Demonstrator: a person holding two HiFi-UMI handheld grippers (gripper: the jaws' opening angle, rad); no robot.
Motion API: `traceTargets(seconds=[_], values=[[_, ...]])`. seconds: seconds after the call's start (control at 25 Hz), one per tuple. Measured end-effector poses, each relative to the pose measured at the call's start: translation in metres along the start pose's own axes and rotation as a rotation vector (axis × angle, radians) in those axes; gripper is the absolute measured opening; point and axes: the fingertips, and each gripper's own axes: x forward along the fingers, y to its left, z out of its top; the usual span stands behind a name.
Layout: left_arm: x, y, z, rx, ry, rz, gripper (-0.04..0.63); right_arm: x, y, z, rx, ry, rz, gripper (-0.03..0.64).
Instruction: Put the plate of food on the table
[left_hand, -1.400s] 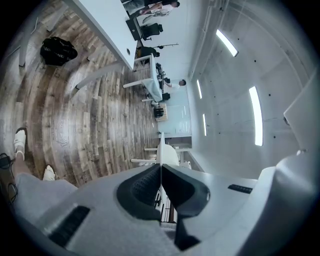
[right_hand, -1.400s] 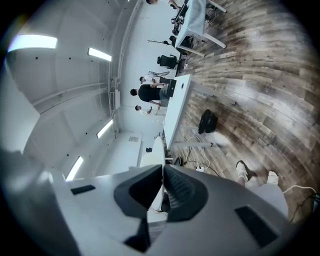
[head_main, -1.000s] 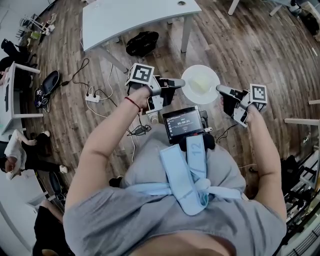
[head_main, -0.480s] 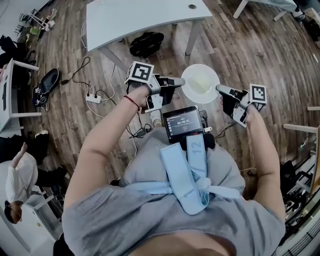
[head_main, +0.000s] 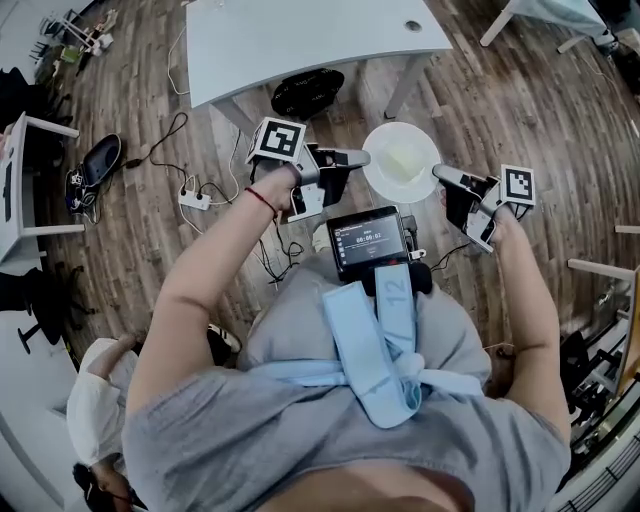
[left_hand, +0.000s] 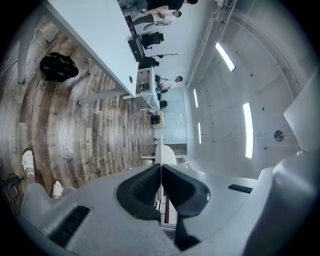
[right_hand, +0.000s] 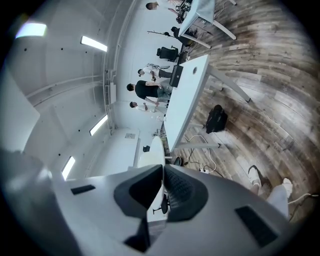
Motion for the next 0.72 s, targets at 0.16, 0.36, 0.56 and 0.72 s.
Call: traceTargets(seconds=[0.16,0.36,0.56,0.72], values=[[-0.017,0.001,0.013,-0.001,-0.004,-0.002,0.025,0.021,0.006,0.005,-0.018,0.005,-0.009,0.035],[-0.082,0.012,0.060,0.003,-0.013,0.008,0.025,0.100,0.023,0.015,-0.037,0.005,-0.013,0.035],[-0.114,0.024,0.085,-0.017,-0.048,0.018,0.025,0.142,0.030,0.021,-0.036,0.030,0.000,0.035],[-0.129,0.030,0.107,-0.013,-0.077,0.001,0.025,0.169,0.029,0.036,-0.050,0.061,-0.011,0.035]])
